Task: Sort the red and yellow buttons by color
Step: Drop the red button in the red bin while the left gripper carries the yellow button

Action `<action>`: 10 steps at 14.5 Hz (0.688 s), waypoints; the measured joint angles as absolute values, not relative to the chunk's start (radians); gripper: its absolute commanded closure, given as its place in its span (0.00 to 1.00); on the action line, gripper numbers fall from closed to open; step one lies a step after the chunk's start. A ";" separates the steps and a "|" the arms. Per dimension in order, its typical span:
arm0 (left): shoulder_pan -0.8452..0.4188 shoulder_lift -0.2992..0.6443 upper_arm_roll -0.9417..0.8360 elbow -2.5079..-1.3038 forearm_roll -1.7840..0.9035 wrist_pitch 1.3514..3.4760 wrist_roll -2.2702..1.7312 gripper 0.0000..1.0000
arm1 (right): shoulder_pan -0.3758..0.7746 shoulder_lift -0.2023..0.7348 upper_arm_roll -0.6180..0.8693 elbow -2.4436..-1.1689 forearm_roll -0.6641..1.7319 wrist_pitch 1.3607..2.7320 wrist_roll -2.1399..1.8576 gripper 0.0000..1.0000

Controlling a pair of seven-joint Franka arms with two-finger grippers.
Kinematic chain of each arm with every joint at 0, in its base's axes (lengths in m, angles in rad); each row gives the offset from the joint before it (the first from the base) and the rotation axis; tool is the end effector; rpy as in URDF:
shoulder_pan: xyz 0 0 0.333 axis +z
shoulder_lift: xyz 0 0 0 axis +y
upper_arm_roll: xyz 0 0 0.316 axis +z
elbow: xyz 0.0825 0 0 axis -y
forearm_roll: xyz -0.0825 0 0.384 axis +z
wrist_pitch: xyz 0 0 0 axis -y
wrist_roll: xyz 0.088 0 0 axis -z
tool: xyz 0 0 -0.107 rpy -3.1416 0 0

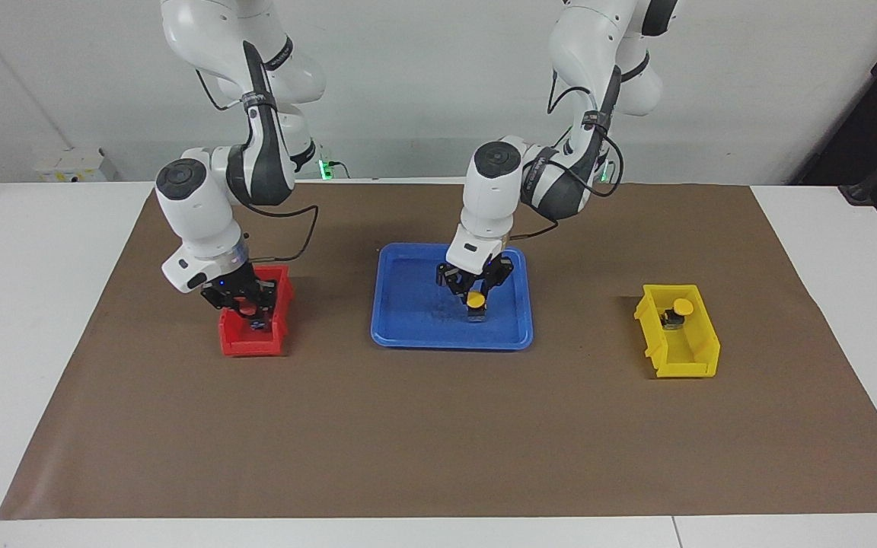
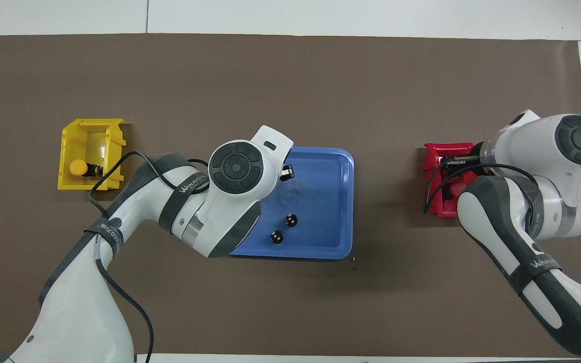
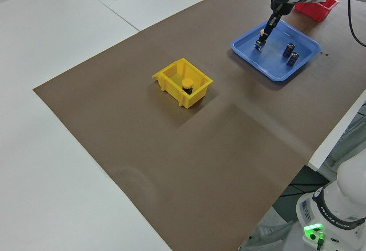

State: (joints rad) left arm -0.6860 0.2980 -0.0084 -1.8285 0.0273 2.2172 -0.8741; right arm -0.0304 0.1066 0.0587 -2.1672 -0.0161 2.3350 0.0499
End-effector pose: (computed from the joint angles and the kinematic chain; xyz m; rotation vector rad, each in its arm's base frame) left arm 0.4916 -0.4078 0.3798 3.0789 0.2542 0.1212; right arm 0.5561 0.0152 0.3518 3.1367 -0.0178 0.0966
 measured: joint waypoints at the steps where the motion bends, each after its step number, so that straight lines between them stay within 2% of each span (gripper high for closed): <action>1: -0.672 0.293 -0.002 -1.794 0.029 2.174 -0.864 0.99 | -0.030 0.107 0.059 -2.168 -0.016 2.335 0.050 0.49; 3: -0.595 0.262 0.003 -1.715 0.029 2.027 -0.748 0.99 | -0.030 0.107 0.059 -2.168 -0.016 2.336 0.049 0.45; 5: -0.461 0.210 0.011 -1.665 0.009 1.906 -0.513 0.99 | -0.031 0.107 0.058 -2.168 -0.016 2.336 0.037 0.42; 8: -0.235 0.157 0.019 -1.657 -0.043 1.859 -0.172 0.99 | -0.033 0.106 0.055 -2.137 -0.016 2.306 0.008 0.37; 10: -0.119 0.158 0.019 -1.666 -0.050 1.862 -0.001 0.99 | -0.033 0.105 0.056 -2.068 -0.016 2.228 0.007 0.29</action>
State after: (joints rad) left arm -0.1190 0.1576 0.0194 -1.6659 -0.0498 1.8618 -0.0014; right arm -0.0331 0.1047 0.0557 -2.0680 -0.0161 2.2283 0.0072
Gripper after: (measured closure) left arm 0.595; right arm 0.396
